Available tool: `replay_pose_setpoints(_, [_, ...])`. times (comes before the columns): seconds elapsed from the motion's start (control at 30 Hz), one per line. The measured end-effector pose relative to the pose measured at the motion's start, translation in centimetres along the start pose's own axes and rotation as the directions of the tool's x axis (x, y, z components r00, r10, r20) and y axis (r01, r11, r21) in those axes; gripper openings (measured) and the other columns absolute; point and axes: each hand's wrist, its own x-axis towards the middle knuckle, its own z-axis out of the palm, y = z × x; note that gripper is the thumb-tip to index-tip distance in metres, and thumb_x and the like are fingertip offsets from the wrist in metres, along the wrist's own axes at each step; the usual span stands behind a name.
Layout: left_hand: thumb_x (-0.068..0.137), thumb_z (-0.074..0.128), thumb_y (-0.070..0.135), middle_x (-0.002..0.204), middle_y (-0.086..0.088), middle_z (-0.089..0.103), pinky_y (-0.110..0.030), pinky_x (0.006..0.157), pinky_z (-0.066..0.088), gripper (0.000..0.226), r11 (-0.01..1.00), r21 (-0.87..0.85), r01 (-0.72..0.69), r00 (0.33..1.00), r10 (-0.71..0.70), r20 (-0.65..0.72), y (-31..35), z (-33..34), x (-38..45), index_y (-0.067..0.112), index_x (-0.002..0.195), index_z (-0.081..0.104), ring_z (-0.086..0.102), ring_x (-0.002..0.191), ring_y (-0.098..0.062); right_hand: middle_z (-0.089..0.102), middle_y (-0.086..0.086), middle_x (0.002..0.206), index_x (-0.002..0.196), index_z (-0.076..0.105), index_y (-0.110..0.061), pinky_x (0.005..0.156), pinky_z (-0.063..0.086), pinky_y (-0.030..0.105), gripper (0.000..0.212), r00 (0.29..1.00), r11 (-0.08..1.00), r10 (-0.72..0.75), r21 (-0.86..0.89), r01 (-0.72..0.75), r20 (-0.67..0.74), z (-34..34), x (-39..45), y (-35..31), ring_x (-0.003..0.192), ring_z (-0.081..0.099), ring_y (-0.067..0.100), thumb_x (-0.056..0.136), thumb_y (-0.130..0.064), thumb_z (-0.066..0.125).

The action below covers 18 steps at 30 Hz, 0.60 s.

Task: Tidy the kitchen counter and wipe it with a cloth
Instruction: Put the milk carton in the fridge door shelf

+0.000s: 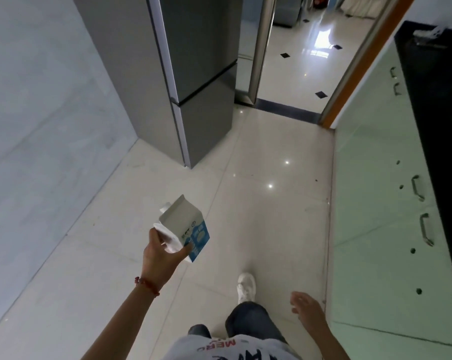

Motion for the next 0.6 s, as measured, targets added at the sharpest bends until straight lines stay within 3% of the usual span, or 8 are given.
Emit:
replay_pose_setpoints(0.07, [0.065,0.08,0.014,0.103,-0.002,0.053,-0.036,0.073,0.051,0.054,1.0,-0.02,0.011,0.999,-0.012,-0.03,1.2,0.7,3.5,0.014,0.097,0.036,0.053,0.093,-0.023,0.062,0.007,0.078,0.079,0.069,-0.032,0.067,0.05,0.027,0.024,0.999,1.0,-0.028,-0.003,0.028,0.033,-0.6,2.1,-4.9,0.087,0.064,0.034,0.089,-0.014,0.055])
replay_pose_setpoints(0.13, [0.066,0.08,0.014,0.103,-0.002,0.052,-0.038,0.073,0.052,0.054,0.999,-0.013,0.032,0.998,-0.033,-0.055,2.0,1.4,6.7,0.014,0.098,0.036,0.053,0.093,-0.024,0.063,0.012,0.081,0.088,0.066,-0.014,0.07,0.045,0.032,0.012,0.997,0.998,-0.065,-0.004,0.065,0.047,-1.1,4.6,-10.0,0.087,0.065,0.035,0.089,-0.015,0.054])
replay_pose_setpoints(0.33, [0.064,0.08,0.014,0.099,-0.007,0.053,-0.041,0.07,0.053,0.053,0.985,-0.033,0.17,0.965,-0.173,-0.195,4.0,2.5,14.5,0.008,0.096,0.038,0.054,0.093,-0.028,0.062,0.008,0.094,0.087,0.058,-0.017,0.069,0.043,0.027,0.01,0.957,0.95,-0.217,-0.182,0.252,0.192,-2.9,14.4,-25.4,0.088,0.066,0.031,0.091,-0.016,0.05])
replay_pose_setpoints(0.47, [0.062,0.081,0.011,0.096,-0.009,0.053,-0.038,0.067,0.05,0.054,0.969,-0.06,0.239,0.926,-0.246,-0.287,5.0,1.9,19.0,0.006,0.095,0.039,0.053,0.09,-0.027,0.066,0.016,0.108,0.096,0.063,-0.013,0.086,0.046,0.034,0.014,0.924,0.899,-0.275,-0.271,0.345,0.266,-2.3,20.3,-35.5,0.098,0.064,0.033,0.091,-0.018,0.051])
replay_pose_setpoints(0.6, [0.061,0.082,0.013,0.094,-0.01,0.054,-0.042,0.071,0.051,0.056,0.938,-0.101,0.333,0.868,-0.346,-0.357,4.6,0.4,23.8,0.006,0.094,0.039,0.052,0.088,-0.028,0.065,0.015,0.112,0.103,0.064,-0.009,0.087,0.044,0.034,0.02,0.88,0.84,-0.346,-0.31,0.445,0.327,0.7,23.8,-44.6,0.1,0.063,0.033,0.091,-0.017,0.05])
